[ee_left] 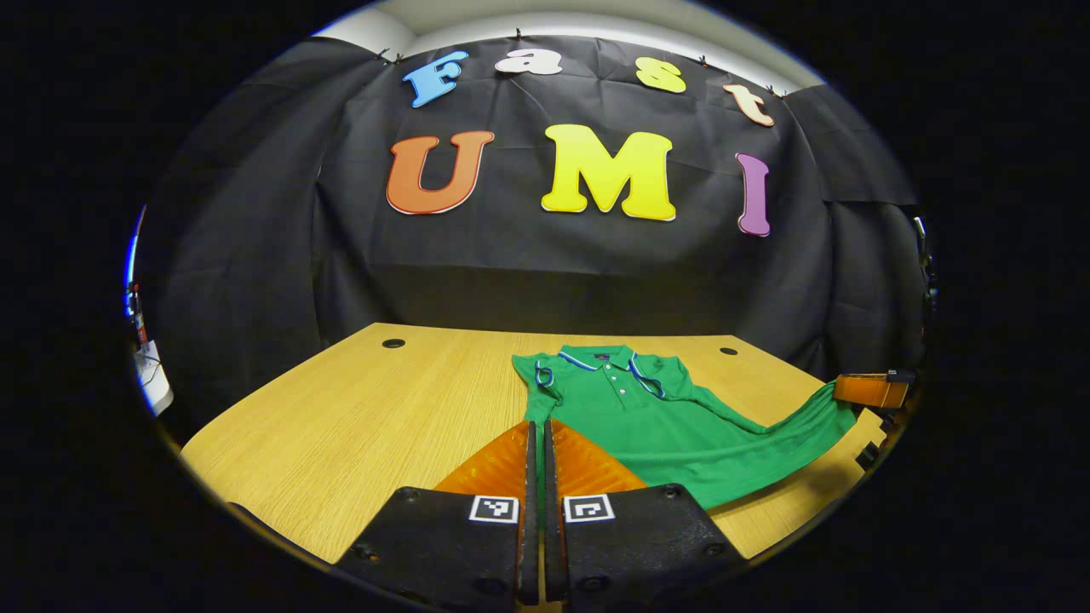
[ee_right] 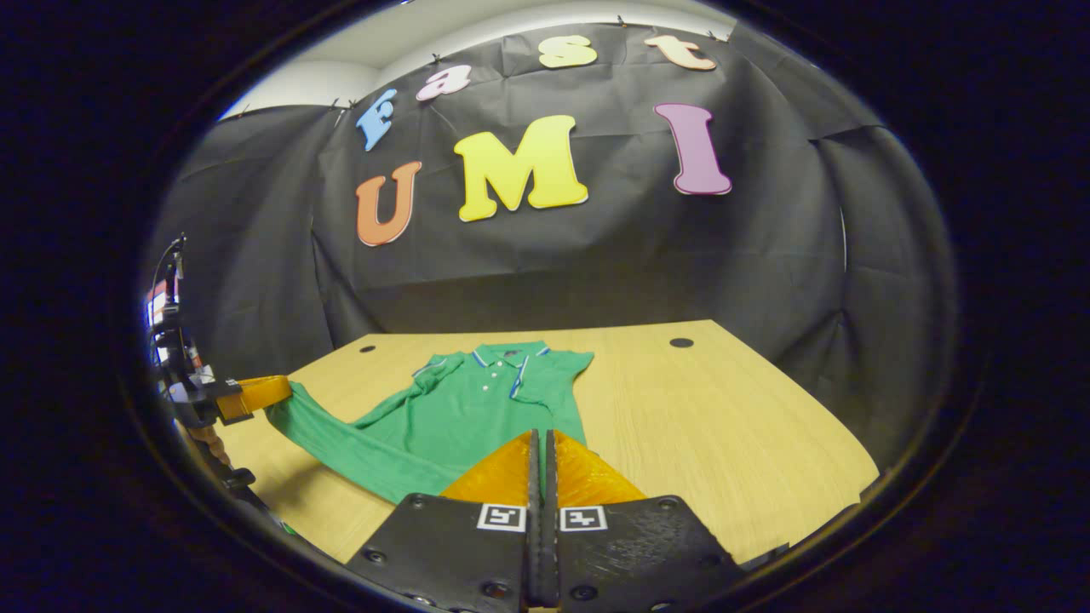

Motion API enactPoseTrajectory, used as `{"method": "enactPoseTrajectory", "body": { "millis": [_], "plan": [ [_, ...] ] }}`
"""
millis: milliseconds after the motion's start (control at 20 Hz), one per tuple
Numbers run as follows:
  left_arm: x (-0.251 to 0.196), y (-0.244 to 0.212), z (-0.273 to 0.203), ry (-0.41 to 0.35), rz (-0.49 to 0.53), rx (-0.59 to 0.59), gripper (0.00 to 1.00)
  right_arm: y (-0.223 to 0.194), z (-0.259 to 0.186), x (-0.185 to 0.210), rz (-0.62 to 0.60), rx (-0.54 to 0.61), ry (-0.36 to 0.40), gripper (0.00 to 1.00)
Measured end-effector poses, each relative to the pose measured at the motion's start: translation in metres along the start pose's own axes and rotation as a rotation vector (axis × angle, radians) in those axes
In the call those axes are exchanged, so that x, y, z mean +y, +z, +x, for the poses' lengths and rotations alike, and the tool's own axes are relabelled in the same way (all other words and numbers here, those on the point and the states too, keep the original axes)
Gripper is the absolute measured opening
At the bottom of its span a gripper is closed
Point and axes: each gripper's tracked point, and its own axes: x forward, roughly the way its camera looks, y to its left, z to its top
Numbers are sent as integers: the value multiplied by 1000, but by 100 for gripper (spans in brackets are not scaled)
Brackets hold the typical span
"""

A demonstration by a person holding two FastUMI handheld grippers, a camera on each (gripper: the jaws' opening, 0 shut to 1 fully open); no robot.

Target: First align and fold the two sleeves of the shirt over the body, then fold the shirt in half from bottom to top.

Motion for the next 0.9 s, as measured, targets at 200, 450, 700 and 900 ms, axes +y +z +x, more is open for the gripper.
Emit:
{"method": "enactPoseTrajectory", "body": {
  "millis": [200,450,700,900],
  "plan": [
    [19,23,36,26,-40,-7,6,39,38,11,11,-28,18,0],
    [34,55,88,52,-7,-47,6,87,84,23,-1,-79,44,0],
    [28,75,152,41,-25,-68,6,118,158,14,-1,-96,-8,0],
    [28,92,206,51,-31,-83,6,134,218,3,18,-77,-45,0]
  ]
}}
